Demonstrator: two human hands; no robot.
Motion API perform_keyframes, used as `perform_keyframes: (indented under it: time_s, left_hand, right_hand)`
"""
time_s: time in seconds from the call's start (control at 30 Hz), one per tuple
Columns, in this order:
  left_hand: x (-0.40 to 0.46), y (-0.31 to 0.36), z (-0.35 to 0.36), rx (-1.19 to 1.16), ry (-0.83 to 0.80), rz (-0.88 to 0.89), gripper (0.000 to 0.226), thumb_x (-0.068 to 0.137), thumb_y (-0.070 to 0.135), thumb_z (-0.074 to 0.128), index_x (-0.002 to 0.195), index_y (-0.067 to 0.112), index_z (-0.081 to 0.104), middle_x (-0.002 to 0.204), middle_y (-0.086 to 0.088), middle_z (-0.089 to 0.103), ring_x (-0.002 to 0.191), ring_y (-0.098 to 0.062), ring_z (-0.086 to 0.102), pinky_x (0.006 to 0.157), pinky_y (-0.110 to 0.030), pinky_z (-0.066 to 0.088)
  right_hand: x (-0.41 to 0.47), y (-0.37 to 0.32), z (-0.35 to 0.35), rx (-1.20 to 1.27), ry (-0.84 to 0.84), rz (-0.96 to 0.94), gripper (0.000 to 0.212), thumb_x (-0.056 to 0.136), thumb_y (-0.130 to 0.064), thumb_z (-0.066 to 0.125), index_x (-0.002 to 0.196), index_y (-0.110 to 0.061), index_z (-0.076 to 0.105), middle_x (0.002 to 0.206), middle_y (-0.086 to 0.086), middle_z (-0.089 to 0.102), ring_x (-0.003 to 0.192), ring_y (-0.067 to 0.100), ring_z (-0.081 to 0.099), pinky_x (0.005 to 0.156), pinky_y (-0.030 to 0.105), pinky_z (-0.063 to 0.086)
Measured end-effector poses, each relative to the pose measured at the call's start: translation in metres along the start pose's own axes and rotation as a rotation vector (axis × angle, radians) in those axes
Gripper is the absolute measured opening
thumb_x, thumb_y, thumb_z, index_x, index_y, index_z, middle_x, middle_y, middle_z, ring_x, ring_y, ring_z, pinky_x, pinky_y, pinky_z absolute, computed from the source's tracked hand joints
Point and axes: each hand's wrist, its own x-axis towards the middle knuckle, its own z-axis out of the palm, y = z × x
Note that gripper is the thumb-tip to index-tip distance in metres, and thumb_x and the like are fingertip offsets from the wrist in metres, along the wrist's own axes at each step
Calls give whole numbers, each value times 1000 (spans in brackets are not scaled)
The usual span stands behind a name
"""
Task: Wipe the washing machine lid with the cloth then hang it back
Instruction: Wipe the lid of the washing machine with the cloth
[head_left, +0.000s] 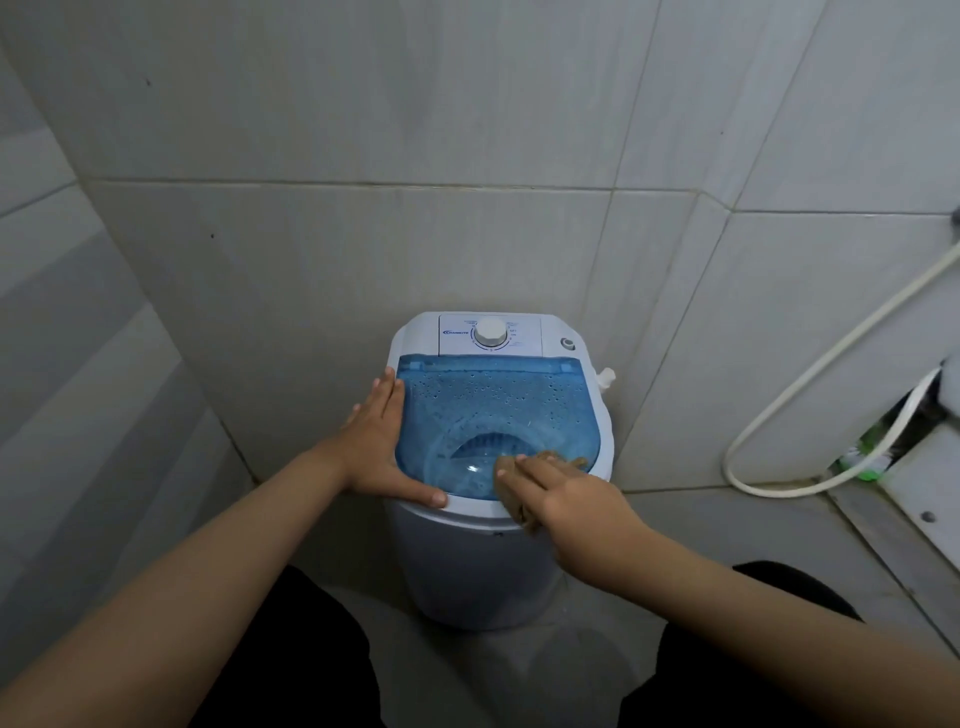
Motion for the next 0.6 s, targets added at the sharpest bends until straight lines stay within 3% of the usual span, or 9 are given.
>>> perform_keyframes:
  time_s: [0.07,0.13,0.2,0.3,0.37,0.47,0.6]
  left_hand:
    - [0,1,-2,11,-12,-5,163,32,94,55,144,9,-28,151,-4,-37,141,-20,-27,118,-48,-6]
    - [-1,2,-3,19,-22,-12,164,31,95,54,144,9,-28,152,-5,-36,141,-20,-27,117,-47,-7]
    - [-3,3,-4,19,-27,-20,165,29,96,52,144,9,-28,152,-6,-35,142,-21,-27,117,-47,-7]
    - [-6,2,-4,7,-33,-34,166,27,97,50,143,10,-29,152,-6,-36,141,-21,-29,117,-47,-7]
    - [-9,2,-2,1,-40,-39,164,30,96,52,142,11,-32,150,-6,-39,139,-21,-32,117,-47,-8]
    - [-13,6,-2,38,-15,0,157,41,92,55,141,10,-33,147,-7,-44,137,-22,-35,116,-45,-9]
    - [-14,30,-12,48,71,162,146,45,90,48,148,9,-17,152,-6,-35,141,-18,-28,117,-39,-8]
  right_hand:
    - [-6,7,-2,1,-2,-70,69,69,2,63,133,-15,47,128,10,58,112,35,59,80,43,59]
    - [-10,11,-15,16,-17,-61,66,77,3,52,137,-22,42,135,4,52,119,30,54,85,38,53]
    - [-12,16,-29,-31,-95,-19,63,81,1,46,137,-28,39,135,-1,48,118,25,52,81,36,49]
    - [-10,22,-47,-105,-198,-22,51,77,3,46,115,-30,50,110,-4,53,101,26,60,54,32,40]
    - [-6,28,-58,-158,-288,-16,40,76,2,46,99,-30,54,94,-4,48,94,26,61,46,26,29]
    - [6,42,-76,-130,-343,54,39,79,-4,50,107,-30,60,104,1,54,97,26,59,60,31,39]
    - [24,57,-94,374,-139,241,38,73,3,50,103,-15,63,104,7,68,98,26,63,82,39,55]
